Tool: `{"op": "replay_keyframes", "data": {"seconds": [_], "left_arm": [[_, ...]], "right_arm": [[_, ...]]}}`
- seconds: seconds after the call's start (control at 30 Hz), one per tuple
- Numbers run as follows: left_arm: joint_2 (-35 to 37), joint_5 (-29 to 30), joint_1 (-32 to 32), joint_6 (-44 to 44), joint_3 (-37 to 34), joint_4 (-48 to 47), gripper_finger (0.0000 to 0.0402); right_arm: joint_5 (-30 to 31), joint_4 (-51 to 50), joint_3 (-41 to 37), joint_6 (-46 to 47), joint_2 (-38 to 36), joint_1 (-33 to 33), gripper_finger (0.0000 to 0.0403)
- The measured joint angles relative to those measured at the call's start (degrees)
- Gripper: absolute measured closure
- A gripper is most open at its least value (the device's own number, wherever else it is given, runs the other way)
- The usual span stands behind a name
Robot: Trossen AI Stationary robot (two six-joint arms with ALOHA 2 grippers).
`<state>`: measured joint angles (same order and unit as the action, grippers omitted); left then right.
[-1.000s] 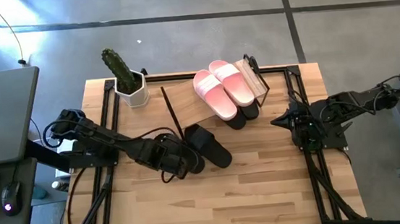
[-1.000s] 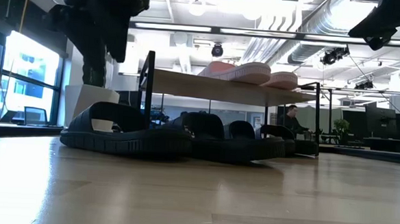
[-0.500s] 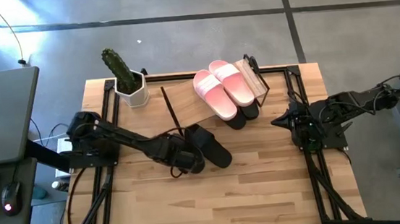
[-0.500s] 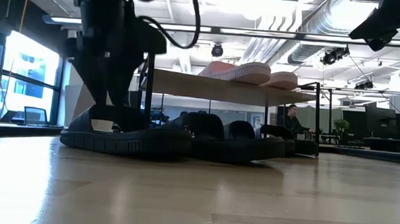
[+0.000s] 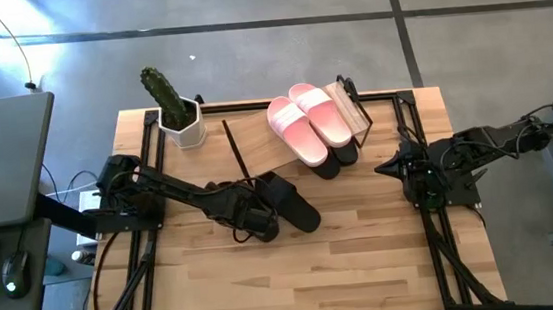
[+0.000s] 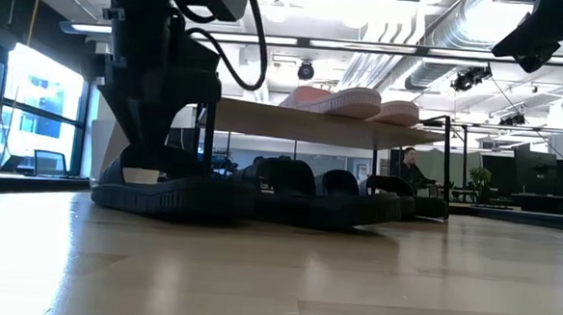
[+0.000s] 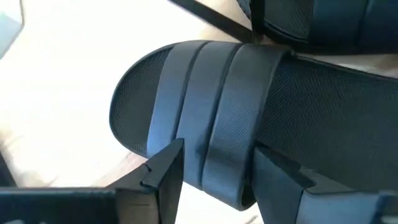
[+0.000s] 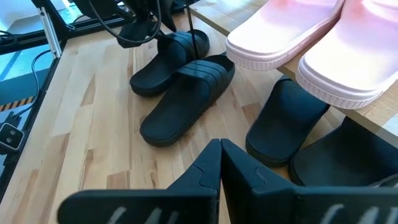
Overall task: Pick and place slides into the shelf
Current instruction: Put the black slide under the shelf
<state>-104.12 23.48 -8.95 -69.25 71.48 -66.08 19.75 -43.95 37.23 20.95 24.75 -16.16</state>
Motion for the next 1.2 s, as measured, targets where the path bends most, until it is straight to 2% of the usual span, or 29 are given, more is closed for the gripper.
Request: {"op": "replay_keyframes", "data": {"seconds": [0.3, 0.57, 0.77, 0.97, 1.2], "left_arm": [[0.0, 1.18, 0.0, -0.02, 0.0, -0.34, 0.0296], [0.09, 1.0, -0.04, -0.18, 0.07, -0.22, 0.0391], [0.09, 0.39, -1.04, -3.27, 1.04, -2.24, 0.0397], [0.07, 1.63, -6.82, -8.91, 8.44, -11.72, 0.0399], [0.07, 4.84, -15.55, -13.09, 22.46, -19.01, 0.04]], "right_arm": [[0.0, 0.01, 0.0, 0.0, -0.01, 0.02, 0.0402], [0.0, 0.01, 0.0, 0.0, 0.0, 0.0, 0.0402], [0.0, -0.01, 0.0, 0.0, 0.0, 0.01, 0.0402], [0.0, -0.04, 0.0, 0.0, 0.0, 0.0, 0.0402], [-0.26, -0.01, 0.0, -0.26, 0.0, 0.01, 0.0402]]}}
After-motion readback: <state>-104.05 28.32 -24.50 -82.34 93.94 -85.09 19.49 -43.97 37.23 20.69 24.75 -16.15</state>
